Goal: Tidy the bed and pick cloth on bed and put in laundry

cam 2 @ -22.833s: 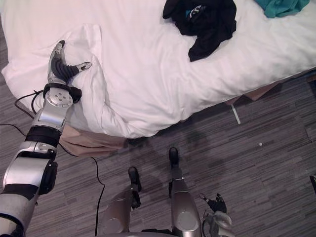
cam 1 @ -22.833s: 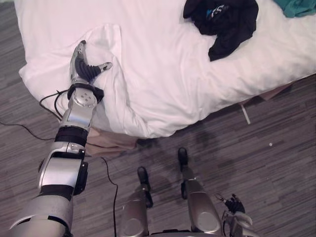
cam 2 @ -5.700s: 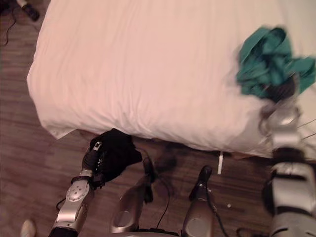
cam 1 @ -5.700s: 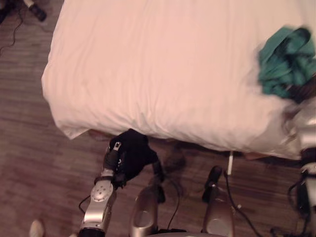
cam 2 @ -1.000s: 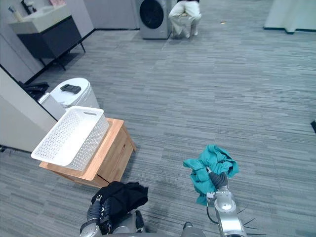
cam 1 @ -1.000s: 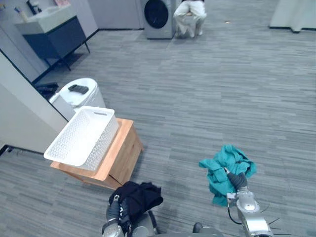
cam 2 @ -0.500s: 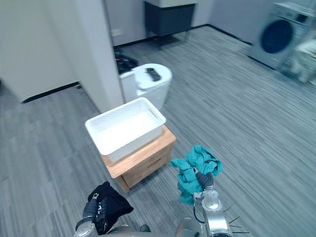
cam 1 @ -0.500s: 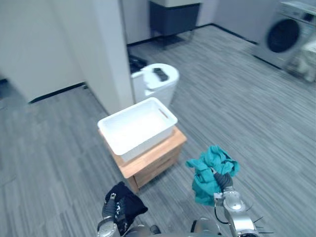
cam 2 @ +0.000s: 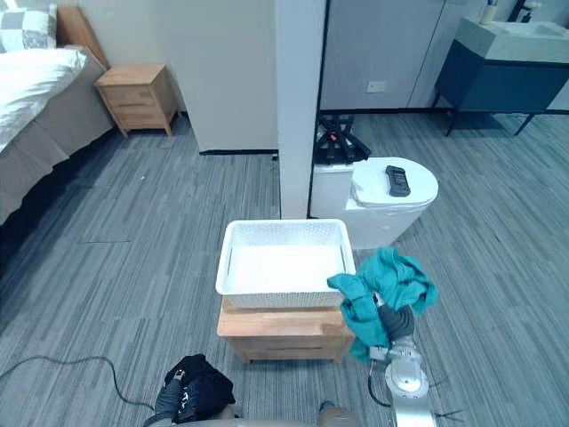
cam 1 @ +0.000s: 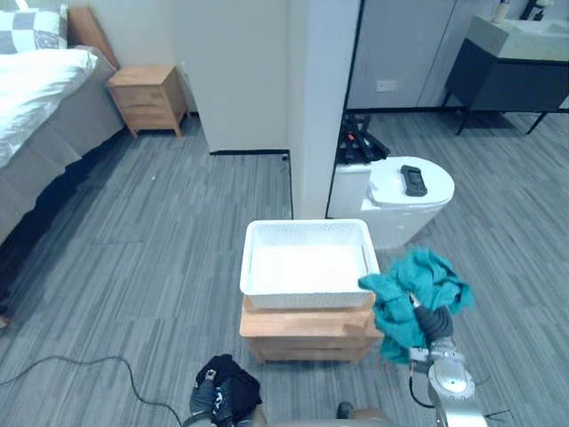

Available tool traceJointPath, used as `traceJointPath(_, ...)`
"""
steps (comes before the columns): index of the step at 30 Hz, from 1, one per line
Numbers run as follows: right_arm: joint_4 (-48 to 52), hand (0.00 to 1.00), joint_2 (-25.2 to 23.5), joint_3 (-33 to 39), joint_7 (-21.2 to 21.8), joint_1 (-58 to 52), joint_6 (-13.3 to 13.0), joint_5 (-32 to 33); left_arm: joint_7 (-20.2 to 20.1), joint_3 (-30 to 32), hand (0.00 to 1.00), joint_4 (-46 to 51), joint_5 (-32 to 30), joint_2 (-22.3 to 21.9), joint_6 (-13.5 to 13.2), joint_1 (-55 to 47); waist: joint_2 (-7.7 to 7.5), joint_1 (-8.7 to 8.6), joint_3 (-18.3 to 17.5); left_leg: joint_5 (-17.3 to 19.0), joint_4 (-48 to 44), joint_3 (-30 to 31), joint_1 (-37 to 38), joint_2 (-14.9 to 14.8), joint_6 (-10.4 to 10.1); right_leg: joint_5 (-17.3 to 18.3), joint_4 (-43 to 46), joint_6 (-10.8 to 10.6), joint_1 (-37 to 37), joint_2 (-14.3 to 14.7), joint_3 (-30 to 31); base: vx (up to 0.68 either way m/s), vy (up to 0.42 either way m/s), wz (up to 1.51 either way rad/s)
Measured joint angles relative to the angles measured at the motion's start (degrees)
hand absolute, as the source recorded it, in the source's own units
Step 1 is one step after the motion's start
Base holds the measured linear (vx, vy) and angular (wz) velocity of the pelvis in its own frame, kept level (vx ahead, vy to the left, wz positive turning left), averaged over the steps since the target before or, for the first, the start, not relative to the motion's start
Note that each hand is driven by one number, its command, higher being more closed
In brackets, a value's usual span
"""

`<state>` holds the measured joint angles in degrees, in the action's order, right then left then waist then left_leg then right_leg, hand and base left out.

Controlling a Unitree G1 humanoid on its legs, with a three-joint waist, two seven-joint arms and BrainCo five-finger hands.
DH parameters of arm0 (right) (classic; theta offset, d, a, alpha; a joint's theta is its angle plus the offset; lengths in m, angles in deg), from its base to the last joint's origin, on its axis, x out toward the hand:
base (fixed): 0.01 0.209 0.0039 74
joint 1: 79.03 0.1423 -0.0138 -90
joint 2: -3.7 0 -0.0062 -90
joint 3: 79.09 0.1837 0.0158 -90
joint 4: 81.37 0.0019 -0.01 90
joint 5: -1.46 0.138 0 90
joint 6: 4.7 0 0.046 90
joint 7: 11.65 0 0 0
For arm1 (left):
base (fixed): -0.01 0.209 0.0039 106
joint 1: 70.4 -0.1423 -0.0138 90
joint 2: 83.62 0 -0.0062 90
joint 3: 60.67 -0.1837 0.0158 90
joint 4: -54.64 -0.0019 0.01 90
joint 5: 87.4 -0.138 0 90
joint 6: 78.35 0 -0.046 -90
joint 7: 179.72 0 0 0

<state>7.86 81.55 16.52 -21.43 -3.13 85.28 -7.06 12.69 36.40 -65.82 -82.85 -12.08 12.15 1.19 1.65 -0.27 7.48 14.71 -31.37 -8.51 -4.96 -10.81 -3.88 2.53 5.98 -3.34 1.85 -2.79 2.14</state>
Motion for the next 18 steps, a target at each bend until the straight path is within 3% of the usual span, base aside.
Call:
traceJointPath(1,-0.25,1.0,0.42,0.23,0.07,1.27,0.02,-0.03,-0.02,-0.1,1.0,0.26,-0.01,0.02,-0.47,0.73,0.76,0.05,-0.06,-1.94,8.6,0.06,0.51,1.7,-0.08,-0.08,-0.13,-0.15,-0.63,0.56,0.75,0.14,-0.022,-0.5)
traceJointPath(2,-0.69,1.0,0.17,0.31,0.1,1.31,0.1,-0.02,0.0,-0.15,1.0,0.22,-0.01,0.34,-0.51,1.2,0.87,-0.05,-0.22,-1.9,10.05,-0.4,1.6,1.73,0.11,-0.12,-0.36,-0.21,-0.61,0.53,0.95,0.16,-0.015,-0.15)
traceJointPath(4,-0.8,1.0,-0.88,0.18,1.07,0.63,0.35,-0.01,0.0,-0.75,1.0,0.55,-0.03,1.56,-0.94,2.54,-1.1,-0.42,0.48,-3.19,14.1,-1.4,3.35,2.86,0.64,-0.43,-1.88,-0.67,-0.05,-0.56,0.81,0.14,0.007,0.02)
traceJointPath(6,-0.8,1.0,-1.0,0.6,1.17,0.43,0.38,-0.03,-0.08,-1.25,1.0,0.31,-0.04,1.82,-0.87,3.39,-1.62,-0.51,0.34,-4.01,16.54,-2.34,4.42,3.55,0.88,-0.58,-2.45,-0.91,0.09,-1.33,0.48,0.06,0.052,-0.03)
traceJointPath(9,-0.71,1.0,-0.99,2.1,1.15,0.85,0.37,-0.1,-1.21,-3.31,1.0,-0.78,-0.44,3.14,-0.88,4.53,-1.9,-1.97,0.07,-9.13,26.65,-2.01,8.83,5.96,1.08,-0.7,-2.89,-1.07,1.17,-2.95,-0.93,0.04,0.015,0.24)
traceJointPath(14,-0.1,1.0,-0.69,2.1,1.13,3.12,0.37,-0.24,-1.26,-5.38,1.0,-3.41,-0.99,5.32,-0.89,6.43,-2.18,-2.23,0.02,-12.56,32.03,-1.46,10.61,6.05,0.29,-0.72,-2.92,-1.12,0.75,-2.81,-2.11,-0.03,-0.002,0.12)
traceJointPath(18,0.13,1.0,5.65,-4.93,1.24,11.27,0.14,-0.99,-1.43,-5.44,1.0,-5.44,-2.02,6.02,-0.89,5.71,-2.78,-2.03,-0.01,-15.17,36.74,-4.38,11.37,5.89,-0.32,-2.04,-3.09,-1.31,-1.71,-2.01,-0.15,-0.13,-0.02,-0.26)
